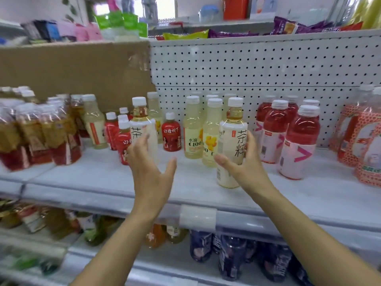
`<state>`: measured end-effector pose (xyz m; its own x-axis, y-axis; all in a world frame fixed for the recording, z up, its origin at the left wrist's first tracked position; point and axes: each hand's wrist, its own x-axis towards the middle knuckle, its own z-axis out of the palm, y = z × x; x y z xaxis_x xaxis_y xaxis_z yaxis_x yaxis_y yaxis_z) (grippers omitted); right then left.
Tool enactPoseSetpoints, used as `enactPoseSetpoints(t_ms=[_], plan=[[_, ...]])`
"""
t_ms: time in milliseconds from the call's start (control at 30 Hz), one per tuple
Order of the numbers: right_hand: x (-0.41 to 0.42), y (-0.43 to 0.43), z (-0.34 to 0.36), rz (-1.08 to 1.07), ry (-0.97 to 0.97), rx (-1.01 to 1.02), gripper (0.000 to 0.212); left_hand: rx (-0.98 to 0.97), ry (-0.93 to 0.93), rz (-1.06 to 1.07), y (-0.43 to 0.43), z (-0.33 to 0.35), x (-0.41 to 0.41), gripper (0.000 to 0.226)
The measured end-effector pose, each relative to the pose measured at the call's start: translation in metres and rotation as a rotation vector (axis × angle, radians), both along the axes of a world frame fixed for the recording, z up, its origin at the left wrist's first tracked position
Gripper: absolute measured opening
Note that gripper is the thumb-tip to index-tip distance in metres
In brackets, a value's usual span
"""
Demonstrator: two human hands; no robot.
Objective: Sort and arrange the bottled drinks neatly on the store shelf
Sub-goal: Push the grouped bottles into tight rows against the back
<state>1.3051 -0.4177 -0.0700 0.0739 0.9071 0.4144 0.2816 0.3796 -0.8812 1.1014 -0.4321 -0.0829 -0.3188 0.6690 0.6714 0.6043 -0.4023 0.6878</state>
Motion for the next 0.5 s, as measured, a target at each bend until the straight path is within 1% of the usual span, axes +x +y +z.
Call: enactPoseSetpoints(t_ms=[67, 133, 167, 233, 300, 400, 500], plan=[[0.000, 0.006, -0.001, -0.005, 0.017, -0.023, 0.097, -0.094, -0.168, 0.072, 0.015, 0.010, -0.024, 0.087], [-0.001, 0.011, -0.004, -0.020, 0.034, -0.043, 0.088, -0.241, -0.313, -0.003, 0.031, 0.018, -0.039, 0.094], [-0.001, 0.014, -0.005, -0.030, 0.031, -0.055, 0.084, -0.300, -0.339, -0.059, 0.038, 0.019, -0.042, 0.091], [-0.003, 0.017, -0.007, -0.038, 0.018, -0.063, 0.076, -0.367, -0.301, -0.118, 0.047, 0.017, -0.047, 0.076], [-0.006, 0.020, -0.008, -0.020, 0.027, -0.064, 0.069, -0.368, -0.256, -0.141, 0.052, 0.014, -0.049, 0.065], [-0.016, 0.022, -0.008, 0.004, 0.004, -0.063, 0.061, -0.349, -0.258, -0.185, 0.050, 0.016, -0.052, 0.063], [-0.033, 0.019, -0.005, 0.018, -0.005, -0.052, 0.056, -0.288, -0.296, -0.245, 0.040, 0.018, -0.059, 0.061]])
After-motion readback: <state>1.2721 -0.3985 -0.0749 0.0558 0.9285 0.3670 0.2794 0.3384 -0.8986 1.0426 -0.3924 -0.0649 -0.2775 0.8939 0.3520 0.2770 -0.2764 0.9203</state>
